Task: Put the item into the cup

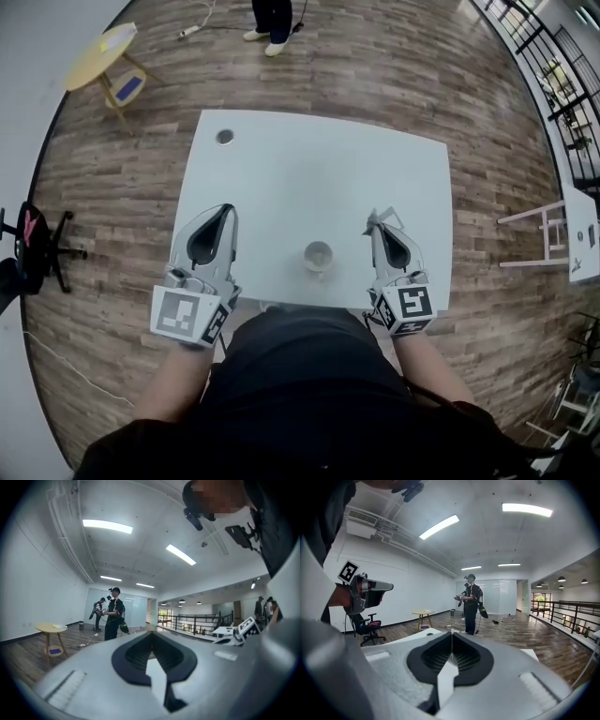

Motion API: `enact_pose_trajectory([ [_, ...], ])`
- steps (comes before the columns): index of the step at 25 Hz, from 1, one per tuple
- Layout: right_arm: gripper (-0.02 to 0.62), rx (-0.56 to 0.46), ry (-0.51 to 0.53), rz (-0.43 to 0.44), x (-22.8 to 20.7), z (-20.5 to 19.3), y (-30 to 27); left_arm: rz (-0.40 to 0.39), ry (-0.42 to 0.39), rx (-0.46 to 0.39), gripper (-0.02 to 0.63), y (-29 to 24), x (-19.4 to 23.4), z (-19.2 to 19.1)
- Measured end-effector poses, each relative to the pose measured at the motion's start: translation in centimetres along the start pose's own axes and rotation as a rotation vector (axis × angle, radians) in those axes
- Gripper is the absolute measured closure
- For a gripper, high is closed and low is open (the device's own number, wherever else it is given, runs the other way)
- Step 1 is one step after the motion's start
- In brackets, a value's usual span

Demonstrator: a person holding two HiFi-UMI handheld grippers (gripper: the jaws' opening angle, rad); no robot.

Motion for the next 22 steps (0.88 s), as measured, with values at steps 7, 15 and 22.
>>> enact_pose_trajectory([
  [7,0.591,-0.002,0.026,0.063,1.5,0.6,-1.4,0.068,0.015,-0.001,0.607,1.7,1.5,-0.4],
  [15,0.591,-0.012,0.068,0.136,3.6,1.6,-2.6,0.127,0.040,0.000,0.607,3.2,2.8,-1.0],
  [22,0.591,0.008,0.073,0.155,4.5,1.4,-3.2,0.146,0.055,0.016,0.607,3.8,3.5,-1.8],
])
Point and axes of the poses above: the fingertips, and each gripper's own axes: y backward along the fingers, x to its left, z out of its top, the point moved 1 cm from there along y, backward along the fingers, and after that the axes turned 11 degrees about x, right-handed, at the moved point
